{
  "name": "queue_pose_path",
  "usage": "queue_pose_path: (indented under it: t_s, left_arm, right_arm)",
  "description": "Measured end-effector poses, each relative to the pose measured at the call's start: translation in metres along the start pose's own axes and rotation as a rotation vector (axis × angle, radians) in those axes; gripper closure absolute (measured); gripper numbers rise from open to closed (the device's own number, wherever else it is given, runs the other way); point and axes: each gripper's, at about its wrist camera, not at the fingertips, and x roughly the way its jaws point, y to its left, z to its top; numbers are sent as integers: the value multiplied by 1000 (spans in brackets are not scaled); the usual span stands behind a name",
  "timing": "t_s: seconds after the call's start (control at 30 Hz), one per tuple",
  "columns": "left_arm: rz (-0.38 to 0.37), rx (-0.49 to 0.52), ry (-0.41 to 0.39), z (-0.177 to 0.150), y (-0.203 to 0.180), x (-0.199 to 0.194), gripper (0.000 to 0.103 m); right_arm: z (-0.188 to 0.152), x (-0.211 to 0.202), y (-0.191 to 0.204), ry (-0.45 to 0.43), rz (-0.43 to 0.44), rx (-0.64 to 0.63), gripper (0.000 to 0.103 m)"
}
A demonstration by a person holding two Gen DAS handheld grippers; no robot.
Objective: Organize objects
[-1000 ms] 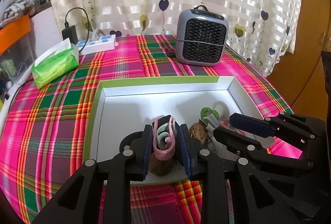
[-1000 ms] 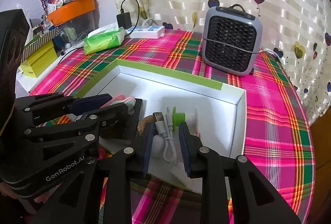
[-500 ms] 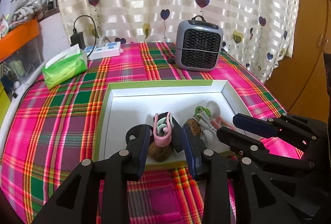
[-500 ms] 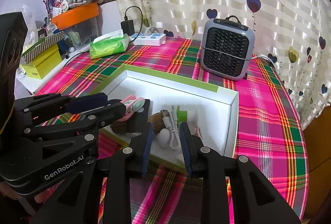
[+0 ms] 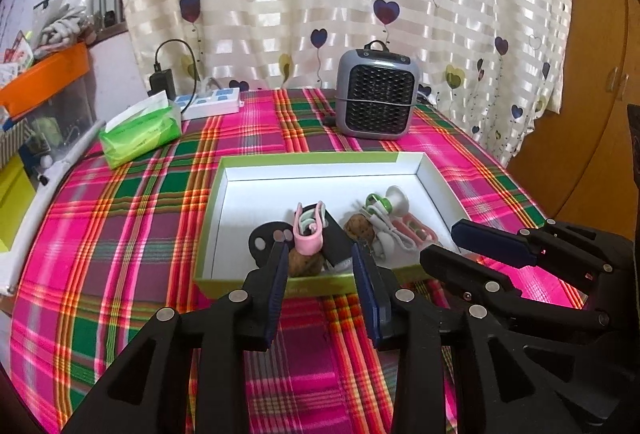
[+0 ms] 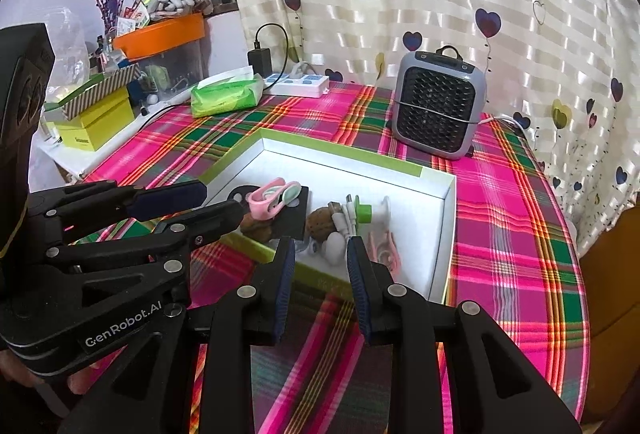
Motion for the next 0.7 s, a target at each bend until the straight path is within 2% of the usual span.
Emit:
queue_pose_path:
  t_s: [0.3, 0.7]
  left_arm:
    - [9, 6, 9, -12, -5, -7, 72]
    - [4, -1, 56, -24, 1, 11, 72]
  right_arm:
    - [-12, -10, 3, -1, 1, 6, 75]
    - [-24, 7, 3, 40, 19, 30, 75]
